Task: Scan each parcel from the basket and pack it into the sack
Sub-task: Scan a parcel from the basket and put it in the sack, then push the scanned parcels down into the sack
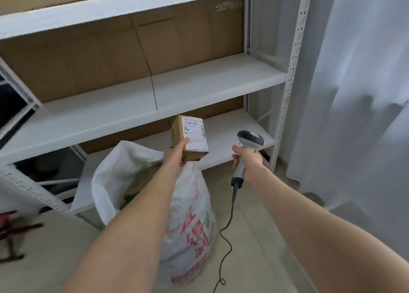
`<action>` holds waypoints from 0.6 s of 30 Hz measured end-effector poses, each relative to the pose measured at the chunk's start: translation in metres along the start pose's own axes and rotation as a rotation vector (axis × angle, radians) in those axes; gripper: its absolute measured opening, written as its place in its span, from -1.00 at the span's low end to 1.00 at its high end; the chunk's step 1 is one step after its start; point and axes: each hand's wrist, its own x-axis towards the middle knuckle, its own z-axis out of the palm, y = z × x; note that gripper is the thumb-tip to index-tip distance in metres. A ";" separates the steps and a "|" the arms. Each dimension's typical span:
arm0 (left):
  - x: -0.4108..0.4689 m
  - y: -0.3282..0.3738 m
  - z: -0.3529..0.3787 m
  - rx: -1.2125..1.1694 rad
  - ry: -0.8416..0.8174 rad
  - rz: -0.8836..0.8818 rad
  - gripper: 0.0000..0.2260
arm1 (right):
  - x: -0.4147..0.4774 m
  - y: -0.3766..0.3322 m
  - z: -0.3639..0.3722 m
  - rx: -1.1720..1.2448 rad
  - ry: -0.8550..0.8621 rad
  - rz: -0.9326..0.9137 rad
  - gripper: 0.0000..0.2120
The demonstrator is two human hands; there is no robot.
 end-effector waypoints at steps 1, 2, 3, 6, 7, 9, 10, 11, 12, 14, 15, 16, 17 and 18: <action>0.009 0.002 -0.018 0.012 0.078 0.018 -0.47 | 0.004 0.008 0.013 -0.004 -0.012 0.004 -0.75; 0.019 0.002 -0.035 0.057 0.157 0.033 -0.44 | 0.009 0.016 0.026 -0.008 -0.015 0.009 -0.75; 0.031 0.001 -0.052 0.129 0.221 0.040 -0.41 | 0.015 0.024 0.041 -0.010 -0.015 0.015 -0.75; 0.062 -0.011 -0.093 0.425 0.290 0.016 -0.31 | 0.035 0.049 0.078 -0.024 -0.007 0.028 -0.72; 0.075 -0.017 -0.105 0.533 0.285 0.001 -0.29 | 0.045 0.060 0.089 -0.039 0.007 0.028 -0.70; 0.101 -0.030 -0.124 0.729 0.248 -0.030 -0.25 | 0.065 0.081 0.110 -0.113 0.034 0.030 -0.65; 0.113 -0.037 -0.131 0.819 0.216 -0.042 -0.25 | 0.074 0.092 0.119 -0.145 0.052 0.044 -0.64; 0.125 -0.044 -0.137 0.903 0.183 -0.053 -0.25 | 0.084 0.102 0.125 -0.157 0.075 0.066 -0.65; 0.137 -0.052 -0.141 0.978 0.152 -0.066 -0.25 | 0.094 0.111 0.132 -0.141 0.093 0.090 -0.66; 0.158 -0.069 -0.145 1.098 0.074 -0.075 -0.29 | 0.112 0.129 0.142 -0.097 0.127 0.131 -0.65; 0.169 -0.078 -0.144 1.131 0.021 -0.078 -0.33 | 0.119 0.135 0.145 -0.101 0.145 0.157 -0.64; 0.178 -0.087 -0.142 1.147 -0.038 -0.089 -0.37 | 0.126 0.140 0.146 -0.114 0.159 0.183 -0.63; 0.186 -0.095 -0.140 1.161 -0.102 -0.115 -0.40 | 0.133 0.145 0.147 -0.125 0.164 0.207 -0.62; 0.193 -0.104 -0.137 1.191 -0.172 -0.149 -0.42 | 0.139 0.149 0.147 -0.128 0.163 0.225 -0.61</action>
